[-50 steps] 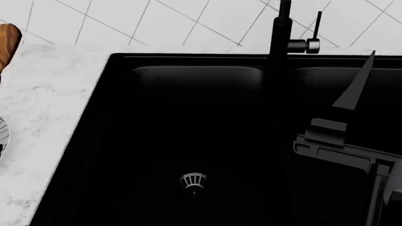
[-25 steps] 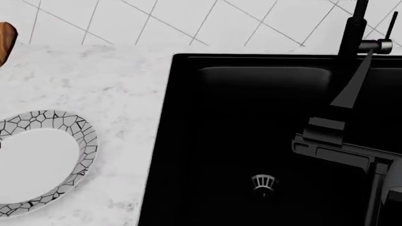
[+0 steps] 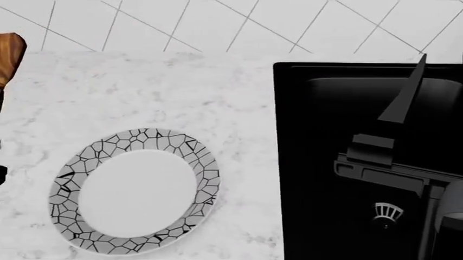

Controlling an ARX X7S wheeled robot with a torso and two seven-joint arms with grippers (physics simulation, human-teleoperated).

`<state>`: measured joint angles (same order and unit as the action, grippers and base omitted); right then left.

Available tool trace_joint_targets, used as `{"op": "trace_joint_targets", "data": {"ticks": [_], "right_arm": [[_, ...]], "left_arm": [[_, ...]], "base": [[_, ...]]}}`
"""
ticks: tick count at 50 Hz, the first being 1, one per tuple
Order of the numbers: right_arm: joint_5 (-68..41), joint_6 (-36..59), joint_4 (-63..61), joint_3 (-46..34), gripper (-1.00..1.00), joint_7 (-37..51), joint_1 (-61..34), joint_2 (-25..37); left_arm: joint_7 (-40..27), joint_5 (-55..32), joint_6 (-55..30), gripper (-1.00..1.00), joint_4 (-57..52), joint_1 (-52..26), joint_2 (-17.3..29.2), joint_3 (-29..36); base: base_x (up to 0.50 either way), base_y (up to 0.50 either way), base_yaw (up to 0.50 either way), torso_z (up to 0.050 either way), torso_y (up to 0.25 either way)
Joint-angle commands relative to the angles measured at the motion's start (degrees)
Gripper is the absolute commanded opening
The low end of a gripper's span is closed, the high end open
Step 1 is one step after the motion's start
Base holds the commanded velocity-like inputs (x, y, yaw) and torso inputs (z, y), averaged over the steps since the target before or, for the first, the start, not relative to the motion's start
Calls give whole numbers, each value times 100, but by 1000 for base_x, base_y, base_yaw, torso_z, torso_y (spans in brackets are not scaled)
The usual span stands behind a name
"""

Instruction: Place the pastries on the plates.

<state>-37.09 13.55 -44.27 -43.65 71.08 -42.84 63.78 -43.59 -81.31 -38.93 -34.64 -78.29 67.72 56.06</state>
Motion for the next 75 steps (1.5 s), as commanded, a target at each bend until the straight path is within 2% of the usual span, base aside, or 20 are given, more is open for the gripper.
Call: {"op": "trace_joint_targets", "data": {"ticks": [1,9,21,30,33,44,51,59,75], "right_arm": [[65,16,26,108,100,-160,20,-91],[-5,-230,74,162,100,-209,137,-75],[-43,-302,183,181,100,-197,202,-165],[-87,-236,266,187,100,-111,243,-224],[-69,-256,269,188,100,-76,281,-239],[-75,-205,239,199,100,10,312,-289],[-77,-196,251,206,100,0,311,-321],[-75,-214,271,220,100,-26,319,-345],[-86,-260,265,258,100,-23,397,-317]], "left_arm": [[55,55,-8,-100,-30,31,-176,-57],[534,240,-354,-100,434,-111,-751,181],[1912,824,-846,-100,2179,-623,-2188,731],[2625,1348,-985,-100,3011,-717,-2939,1249],[2728,1448,-1026,-100,3046,-723,-3055,1372],[2543,1347,-1115,-100,2293,-702,-2983,1416],[2586,1402,-1143,-100,2299,-660,-3007,1502],[2326,1121,-1310,-100,1915,-637,-2763,1431],[2394,1117,-1357,-100,2065,-503,-2867,1550]], "base": [[-1,500,0,0,0],[0,87,0,0,1],[0,0,0,0,0],[0,0,0,0,1],[0,0,0,0,0],[0,0,0,0,2],[0,0,0,1,0],[0,0,0,0,1],[0,0,0,0,1]]}}
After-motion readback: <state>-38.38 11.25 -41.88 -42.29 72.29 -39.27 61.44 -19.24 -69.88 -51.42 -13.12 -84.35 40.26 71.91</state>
